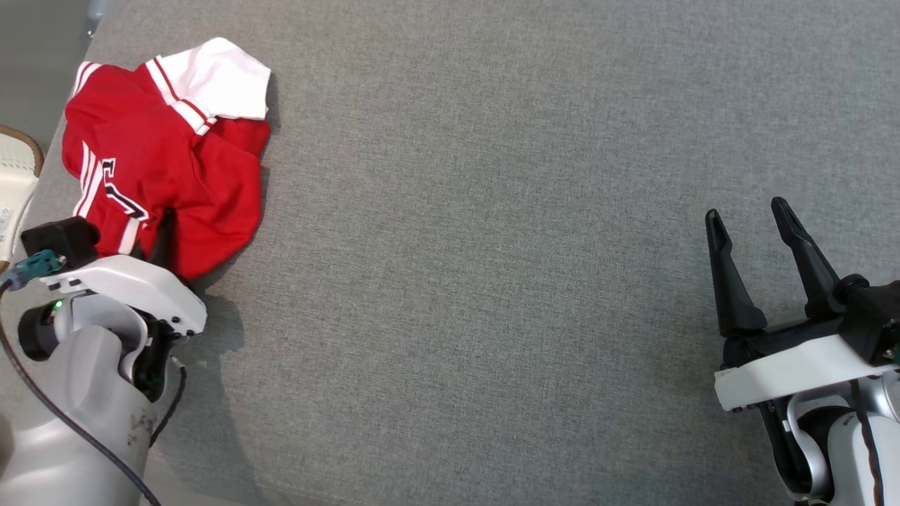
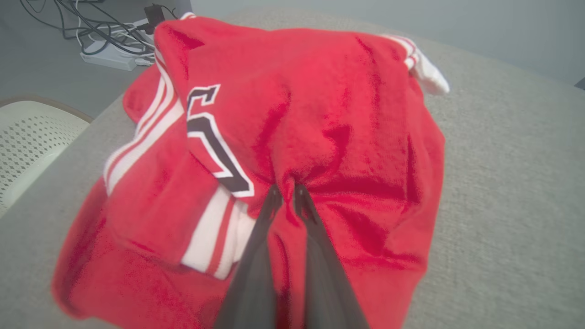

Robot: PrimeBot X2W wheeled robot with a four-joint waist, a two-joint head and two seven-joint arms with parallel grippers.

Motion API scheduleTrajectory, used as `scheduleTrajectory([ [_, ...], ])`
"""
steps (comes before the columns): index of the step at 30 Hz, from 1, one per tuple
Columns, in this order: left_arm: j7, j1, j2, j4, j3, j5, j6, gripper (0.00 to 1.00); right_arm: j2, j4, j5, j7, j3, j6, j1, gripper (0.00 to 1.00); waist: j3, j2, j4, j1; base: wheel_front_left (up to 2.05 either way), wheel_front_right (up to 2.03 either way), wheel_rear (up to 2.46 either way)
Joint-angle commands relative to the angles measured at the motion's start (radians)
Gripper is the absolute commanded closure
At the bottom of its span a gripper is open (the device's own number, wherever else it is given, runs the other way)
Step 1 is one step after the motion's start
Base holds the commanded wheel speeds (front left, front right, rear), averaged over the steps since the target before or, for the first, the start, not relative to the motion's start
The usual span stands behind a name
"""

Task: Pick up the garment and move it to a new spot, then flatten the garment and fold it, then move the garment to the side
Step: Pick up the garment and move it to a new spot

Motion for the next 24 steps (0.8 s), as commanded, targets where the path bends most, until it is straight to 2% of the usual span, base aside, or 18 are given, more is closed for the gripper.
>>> scheduleTrajectory([
  [1,-0.029,-0.023,0.02,0.01,0.001,-0.005,0.0,1.0,-0.004,0.005,0.002,-0.01,-0.002,0.0,-0.009,0.0,-0.012,0.0,0.003,0.0,0.0,0.0,0.0],
  [5,-0.083,-0.035,0.047,0.005,0.01,0.014,0.003,1.0,-0.004,0.011,0.006,-0.018,-0.01,0.0,0.006,0.0,-0.052,0.0,0.005,0.0,0.0,0.0,0.0],
  [8,-0.097,-0.024,0.075,-0.038,0.024,0.042,0.03,1.0,-0.004,0.017,0.014,-0.027,-0.017,0.0,0.025,0.0,-0.096,0.0,0.004,0.0,0.0,0.0,0.0],
  [16,-0.099,0.138,0.111,-0.364,0.116,0.137,0.127,1.0,-0.004,0.036,0.052,-0.047,-0.034,0.0,0.094,0.0,-0.237,0.0,-0.022,0.0,0.0,0.0,0.0],
  [24,-0.091,0.362,0.105,-0.644,0.125,0.186,0.219,1.0,-0.004,0.029,0.078,-0.053,-0.043,0.0,0.156,0.0,-0.326,0.0,-0.064,0.0,0.0,0.0,0.0],
])
